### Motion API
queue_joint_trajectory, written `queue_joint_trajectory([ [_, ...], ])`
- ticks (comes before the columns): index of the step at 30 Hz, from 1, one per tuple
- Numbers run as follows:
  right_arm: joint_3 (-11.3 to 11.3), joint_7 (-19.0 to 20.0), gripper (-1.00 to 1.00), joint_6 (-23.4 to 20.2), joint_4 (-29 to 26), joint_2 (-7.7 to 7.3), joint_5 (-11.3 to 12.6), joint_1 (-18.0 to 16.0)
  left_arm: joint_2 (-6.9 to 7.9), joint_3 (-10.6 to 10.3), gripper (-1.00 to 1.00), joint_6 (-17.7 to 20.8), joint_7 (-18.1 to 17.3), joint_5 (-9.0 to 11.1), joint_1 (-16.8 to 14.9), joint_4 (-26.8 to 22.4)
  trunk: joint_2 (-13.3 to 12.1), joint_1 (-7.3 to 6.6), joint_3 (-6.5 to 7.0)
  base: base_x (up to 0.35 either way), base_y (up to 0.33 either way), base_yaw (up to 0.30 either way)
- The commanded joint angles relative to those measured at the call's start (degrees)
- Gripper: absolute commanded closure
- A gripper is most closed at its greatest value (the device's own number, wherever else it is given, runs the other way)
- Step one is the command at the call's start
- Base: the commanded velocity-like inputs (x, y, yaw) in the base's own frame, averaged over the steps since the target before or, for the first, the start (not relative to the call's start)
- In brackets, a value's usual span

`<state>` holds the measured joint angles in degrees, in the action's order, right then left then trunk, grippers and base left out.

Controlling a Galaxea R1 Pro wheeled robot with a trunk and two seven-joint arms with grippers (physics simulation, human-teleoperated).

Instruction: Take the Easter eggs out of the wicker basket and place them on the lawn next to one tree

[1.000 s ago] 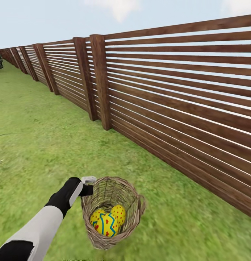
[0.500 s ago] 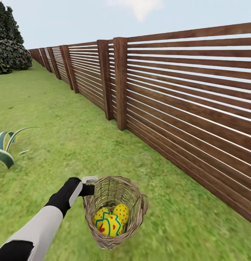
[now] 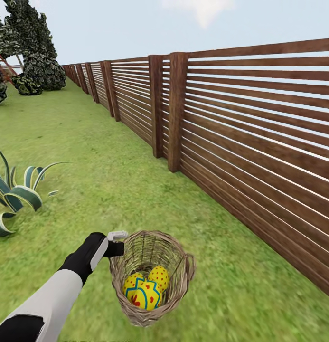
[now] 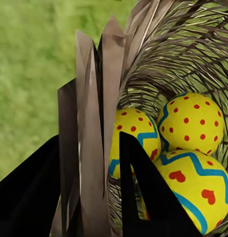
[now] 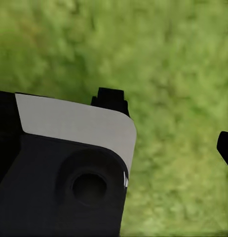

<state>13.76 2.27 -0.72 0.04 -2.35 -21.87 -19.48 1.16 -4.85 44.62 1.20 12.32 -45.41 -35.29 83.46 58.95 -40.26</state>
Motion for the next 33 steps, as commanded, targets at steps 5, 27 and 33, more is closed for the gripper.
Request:
queue_joint_trajectory([
  [5, 0.5, 0.2, -1.0, -0.1, 0.0, -0.02, -0.5, 0.0, 0.07, -0.3, 1.0, 0.2, 0.2, 0.0, 0.0, 0.0, -2.0, -1.11, 0.86, 0.0, 0.0, 0.298],
  [27, 0.5, 0.2, -1.0, -0.1, 0.0, -0.02, -0.5, 0.0, 0.16, 3.5, 1.0, 0.1, -5.8, 0.0, 0.0, 0.0, -10.8, -5.94, 4.81, 0.0, 0.0, 0.298],
  [33, 0.5, 0.2, -1.0, -0.1, 0.0, -0.02, -0.5, 0.0, 0.16, 3.6, 1.0, 0.1, -5.8, 0.0, 0.0, 0.0, -13.2, -7.26, 5.89, 0.0, 0.0, 0.298],
])
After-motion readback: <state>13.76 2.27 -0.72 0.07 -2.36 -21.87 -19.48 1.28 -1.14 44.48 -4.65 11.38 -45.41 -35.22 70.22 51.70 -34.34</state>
